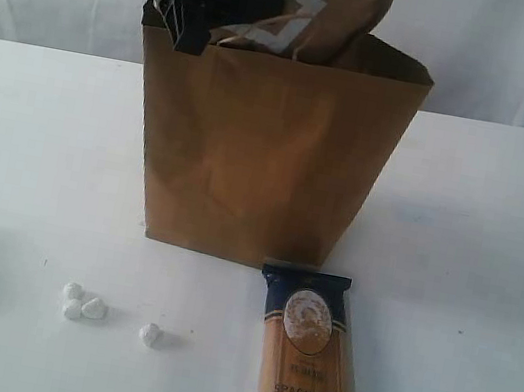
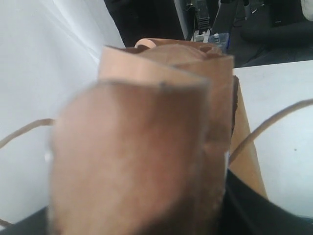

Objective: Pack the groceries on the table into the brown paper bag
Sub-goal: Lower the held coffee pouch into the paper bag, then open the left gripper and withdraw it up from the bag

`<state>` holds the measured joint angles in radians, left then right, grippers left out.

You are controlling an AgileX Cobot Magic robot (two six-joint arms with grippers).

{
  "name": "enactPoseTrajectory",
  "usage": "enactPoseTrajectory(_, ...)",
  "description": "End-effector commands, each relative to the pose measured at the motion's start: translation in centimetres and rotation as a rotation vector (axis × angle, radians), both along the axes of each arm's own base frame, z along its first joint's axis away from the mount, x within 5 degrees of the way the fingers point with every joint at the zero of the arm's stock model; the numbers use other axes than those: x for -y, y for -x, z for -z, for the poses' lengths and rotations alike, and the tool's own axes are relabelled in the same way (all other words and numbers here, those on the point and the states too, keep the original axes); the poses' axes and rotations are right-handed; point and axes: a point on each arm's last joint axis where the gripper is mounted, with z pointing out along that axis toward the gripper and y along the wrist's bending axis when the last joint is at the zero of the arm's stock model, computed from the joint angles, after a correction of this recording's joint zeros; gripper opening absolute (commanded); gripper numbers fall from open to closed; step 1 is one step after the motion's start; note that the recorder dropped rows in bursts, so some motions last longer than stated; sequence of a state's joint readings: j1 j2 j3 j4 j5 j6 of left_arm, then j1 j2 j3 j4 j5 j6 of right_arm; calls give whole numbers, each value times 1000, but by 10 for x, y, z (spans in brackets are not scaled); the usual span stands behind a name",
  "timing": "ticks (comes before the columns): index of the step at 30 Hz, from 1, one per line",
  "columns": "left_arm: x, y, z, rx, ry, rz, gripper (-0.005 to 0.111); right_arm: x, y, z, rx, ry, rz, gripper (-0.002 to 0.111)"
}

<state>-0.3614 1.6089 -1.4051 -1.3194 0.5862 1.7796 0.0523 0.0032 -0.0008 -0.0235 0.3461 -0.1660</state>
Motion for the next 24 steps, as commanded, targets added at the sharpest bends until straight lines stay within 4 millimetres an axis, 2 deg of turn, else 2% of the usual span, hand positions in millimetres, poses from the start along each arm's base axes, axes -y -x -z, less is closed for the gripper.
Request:
enactPoseTrajectory(1,-1,1,-7,-5,40,-25,54,0,0,0,6,-4,4,0)
enactPoseTrajectory(7,-1,0,-7,-4,39,-31,68,0,0,0,6,-4,4,0)
enactPoseTrajectory(10,-1,1,-7,-6,40,-24,72,0,0,0,6,-4,4,0)
enactPoseTrajectory(24,-1,2,-8,-44,60,-25,77,0,0,0,6,-4,4,0)
